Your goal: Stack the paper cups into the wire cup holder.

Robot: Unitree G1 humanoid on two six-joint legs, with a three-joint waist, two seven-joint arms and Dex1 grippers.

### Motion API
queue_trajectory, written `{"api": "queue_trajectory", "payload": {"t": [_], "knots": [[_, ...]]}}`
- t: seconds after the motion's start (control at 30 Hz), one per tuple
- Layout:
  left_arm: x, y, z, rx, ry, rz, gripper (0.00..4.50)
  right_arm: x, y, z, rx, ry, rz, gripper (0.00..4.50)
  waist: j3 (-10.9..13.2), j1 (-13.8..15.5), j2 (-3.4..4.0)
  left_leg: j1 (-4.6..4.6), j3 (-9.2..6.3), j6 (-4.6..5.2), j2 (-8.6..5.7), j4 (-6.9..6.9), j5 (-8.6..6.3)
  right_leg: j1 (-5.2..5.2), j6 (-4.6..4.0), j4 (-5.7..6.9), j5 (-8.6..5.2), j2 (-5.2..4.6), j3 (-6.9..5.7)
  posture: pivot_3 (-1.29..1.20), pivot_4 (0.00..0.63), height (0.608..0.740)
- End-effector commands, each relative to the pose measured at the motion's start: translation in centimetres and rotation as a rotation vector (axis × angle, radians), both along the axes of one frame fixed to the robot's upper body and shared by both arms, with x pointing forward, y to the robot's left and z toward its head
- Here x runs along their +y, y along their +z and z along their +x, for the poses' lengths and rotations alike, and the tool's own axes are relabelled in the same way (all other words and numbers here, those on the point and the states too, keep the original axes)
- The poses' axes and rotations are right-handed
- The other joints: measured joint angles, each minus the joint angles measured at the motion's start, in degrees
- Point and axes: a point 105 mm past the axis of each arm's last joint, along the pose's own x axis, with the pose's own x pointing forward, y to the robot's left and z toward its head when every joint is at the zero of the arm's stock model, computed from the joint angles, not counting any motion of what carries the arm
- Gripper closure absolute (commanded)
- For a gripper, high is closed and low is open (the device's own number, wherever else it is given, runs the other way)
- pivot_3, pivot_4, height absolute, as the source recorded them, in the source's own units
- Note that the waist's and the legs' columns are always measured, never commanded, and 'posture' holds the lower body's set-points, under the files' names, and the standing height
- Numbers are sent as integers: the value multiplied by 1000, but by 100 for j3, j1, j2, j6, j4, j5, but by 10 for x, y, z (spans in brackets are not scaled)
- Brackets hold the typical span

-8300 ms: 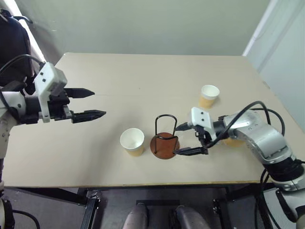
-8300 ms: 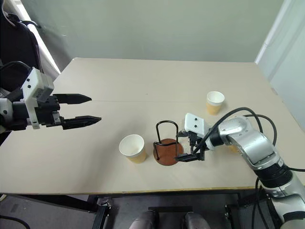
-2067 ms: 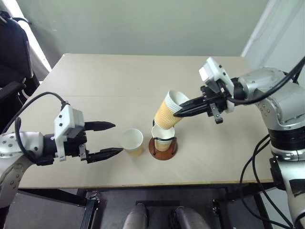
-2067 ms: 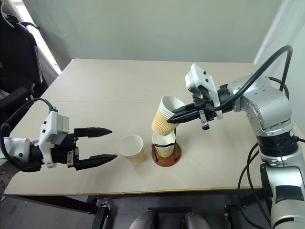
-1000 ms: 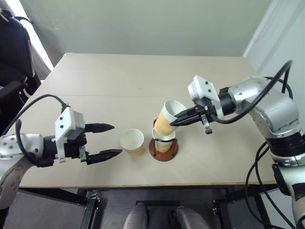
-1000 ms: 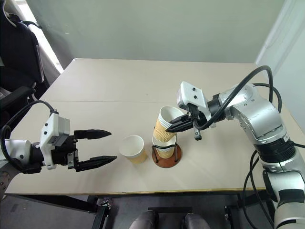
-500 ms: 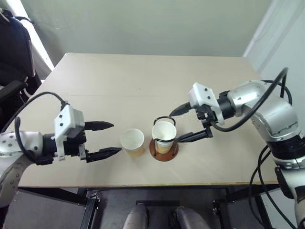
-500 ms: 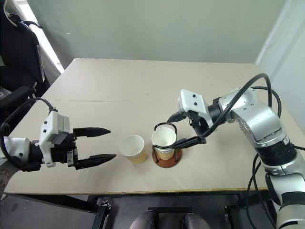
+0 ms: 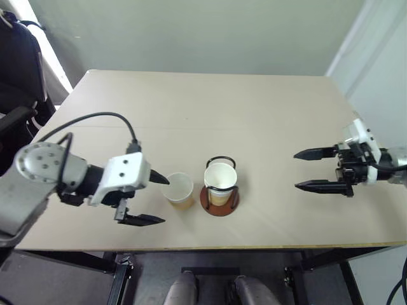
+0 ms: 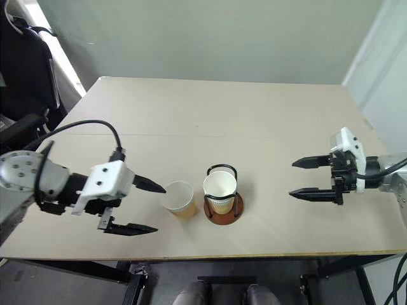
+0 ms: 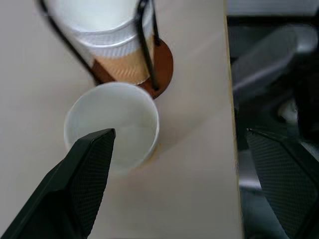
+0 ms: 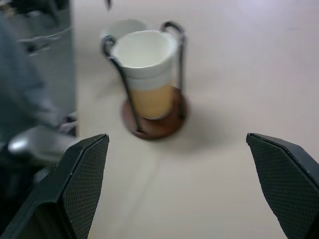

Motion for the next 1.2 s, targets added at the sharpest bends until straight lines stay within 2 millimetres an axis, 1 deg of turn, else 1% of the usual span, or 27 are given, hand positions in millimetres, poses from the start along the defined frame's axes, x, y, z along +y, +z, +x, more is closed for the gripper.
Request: {"api": "queue_trajectory", "payload": {"t": [0.03, 0.27, 0.3, 0.37, 0.4, 0.5, 0.6, 0.67, 0.7, 0.8, 0.9, 0.97, 1.03, 1.07, 1.13, 1.2], "knots": [[-3, -6, 10, -64, -38, 48, 0, 7, 16, -8, -85, 18, 21, 26, 0, -19, 0, 2, -3, 2, 2, 0, 2, 3, 6, 0, -4, 2, 0, 0, 150, 740], [-4, -17, 24, -137, -73, 100, 0, 3, 18, -15, -112, 7, 40, 26, 0, -2, 0, -12, -9, 25, -8, 19, -2, 5, 36, -10, -18, -1, 10, 0, 150, 740], [-4, -20, 27, -154, -77, 113, 181, 3, 19, -15, -114, 5, 43, 5, 0, 3, 0, -14, -8, 29, -9, 20, -5, 5, 37, -12, -18, -2, 11, 0, 150, 740], [-7, -23, 30, -154, -79, 79, 612, 5, 20, -16, -119, 5, 48, 0, 0, 6, 0, -13, -8, 33, -9, 20, -8, 7, 38, -12, -18, -3, 11, 0, 150, 740], [-10, -24, 32, -157, -83, 53, 921, 5, 21, -16, -121, 4, 53, 0, 0, 7, 0, -13, -8, 33, -9, 19, -9, 7, 38, -12, -18, -3, 11, 0, 150, 740], [-14, -27, 33, -145, -92, 23, 2107, 6, 21, -16, -125, -3, 53, 0, 0, 9, -1, -14, -8, 34, -9, 18, -9, 6, 38, -12, -19, -2, 10, 0, 150, 740], [-13, -30, 37, -158, -92, 33, 3241, 8, 25, -15, -137, -5, 54, 0, 0, 9, -1, -12, -6, 34, -9, 19, -10, 8, 39, -12, -19, -2, 9, 0, 150, 740], [-15, -28, 38, -163, -100, 21, 3950, 8, 26, -15, -139, -7, 51, 0, 0, 8, 0, -10, -6, 34, -9, 19, -9, 9, 39, -11, -19, -2, 9, 0, 150, 740], [-16, -26, 38, -165, -104, 16, 4404, 8, 26, -15, -139, -8, 50, 0, 0, 8, -1, -9, -6, 34, -9, 20, -9, 10, 39, -10, -19, -2, 9, 0, 150, 740], [-16, -16, 35, -157, -112, -6, 4460, 7, 26, -15, -141, -12, 47, 0, 0, 10, -1, -10, -7, 34, -9, 26, -9, 12, 42, -10, -18, -2, 9, 0, 150, 740], [-21, 12, 28, -123, -126, -103, 4460, 6, 29, -16, -143, -11, 49, 0, 0, 11, -1, -11, -7, 35, -10, 31, -10, 14, 45, -10, -16, -2, 9, 0, 150, 740], [-22, 45, 28, -140, -138, -159, 4460, 5, 33, -17, -141, -3, 57, 0, 2, 25, -4, -14, -7, 35, -11, 36, -10, 14, 46, -8, -16, -2, 7, 0, 150, 740], [-24, 89, 33, -201, -154, -210, 4460, 3, 37, -19, -138, 1, 64, 0, 2, 60, -4, -18, -12, 35, -11, 47, -9, 14, 47, -6, -14, -1, 4, 0, 150, 740], [-25, 107, 36, -230, -163, -230, 4460, 2, 38, -19, -137, 0, 65, 0, 2, 79, -4, -21, -15, 35, -11, 53, -9, 14, 51, -6, -12, -1, 4, 0, 150, 740], [-33, 134, 39, -266, -211, -272, 4460, 0, 39, -18, -138, -7, 64, 0, 1, 82, -3, -22, -16, 40, -11, 64, -11, 19, 56, -9, -7, -2, 5, 0, 150, 740], [-46, 150, 38, -264, -297, -301, 4460, -1, 39, -17, -143, -15, 63, 0, -1, 82, 2, -13, -14, 53, -16, 68, -19, 35, 61, -19, -6, -6, 9, 0, 150, 740]]}}
